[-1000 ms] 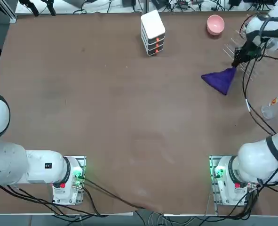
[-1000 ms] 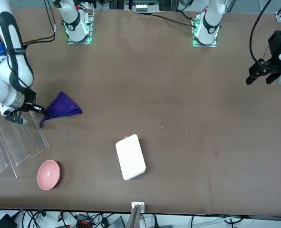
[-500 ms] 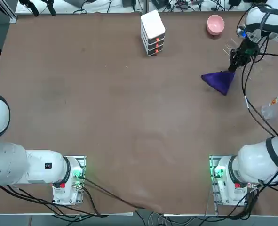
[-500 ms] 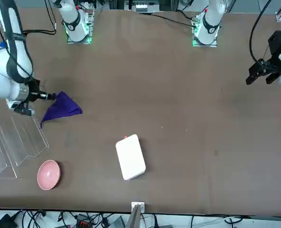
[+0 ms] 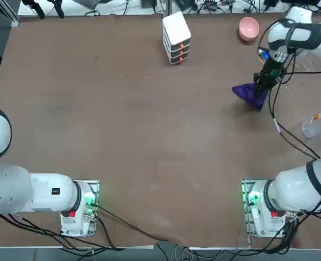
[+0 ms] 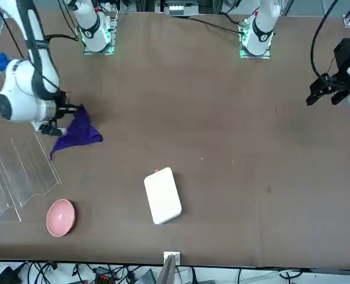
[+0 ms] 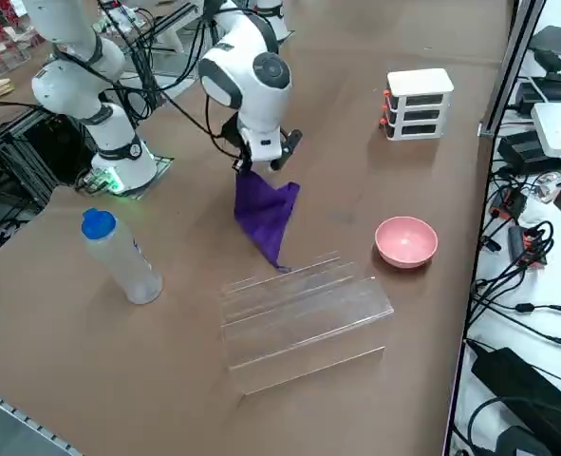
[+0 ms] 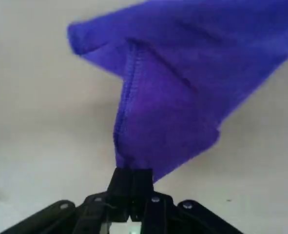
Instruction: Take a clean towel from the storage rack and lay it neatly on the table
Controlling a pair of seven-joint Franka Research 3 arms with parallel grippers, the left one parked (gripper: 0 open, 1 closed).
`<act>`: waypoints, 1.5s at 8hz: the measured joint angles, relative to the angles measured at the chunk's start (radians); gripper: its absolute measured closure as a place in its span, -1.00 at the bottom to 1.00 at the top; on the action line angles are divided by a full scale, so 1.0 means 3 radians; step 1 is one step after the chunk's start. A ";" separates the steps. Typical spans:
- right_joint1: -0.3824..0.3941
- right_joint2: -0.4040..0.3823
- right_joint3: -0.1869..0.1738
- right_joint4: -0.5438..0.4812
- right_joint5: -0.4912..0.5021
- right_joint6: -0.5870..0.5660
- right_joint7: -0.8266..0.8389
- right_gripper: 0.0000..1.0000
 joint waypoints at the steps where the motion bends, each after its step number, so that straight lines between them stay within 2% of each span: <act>1: 0.0098 -0.0072 0.0005 -0.0086 0.0003 -0.0016 0.0005 0.97; 3: 0.0286 -0.0171 0.0010 -0.0250 0.0157 0.0023 0.0014 0.92; 5: 0.0404 -0.0171 0.0011 -0.0310 0.0259 0.0113 0.0015 0.68; 8: 0.0546 -0.0224 0.0008 -0.0298 0.0276 0.0197 0.0200 -0.32; 9: 0.0540 -0.0272 -0.0013 -0.0273 0.0276 0.0274 0.0239 -0.74; 10: 0.0523 -0.0311 -0.0036 -0.0241 0.0275 0.0442 0.0299 -0.99; 12: 0.0493 -0.0278 -0.0066 -0.0233 0.0175 0.0907 0.0682 -0.93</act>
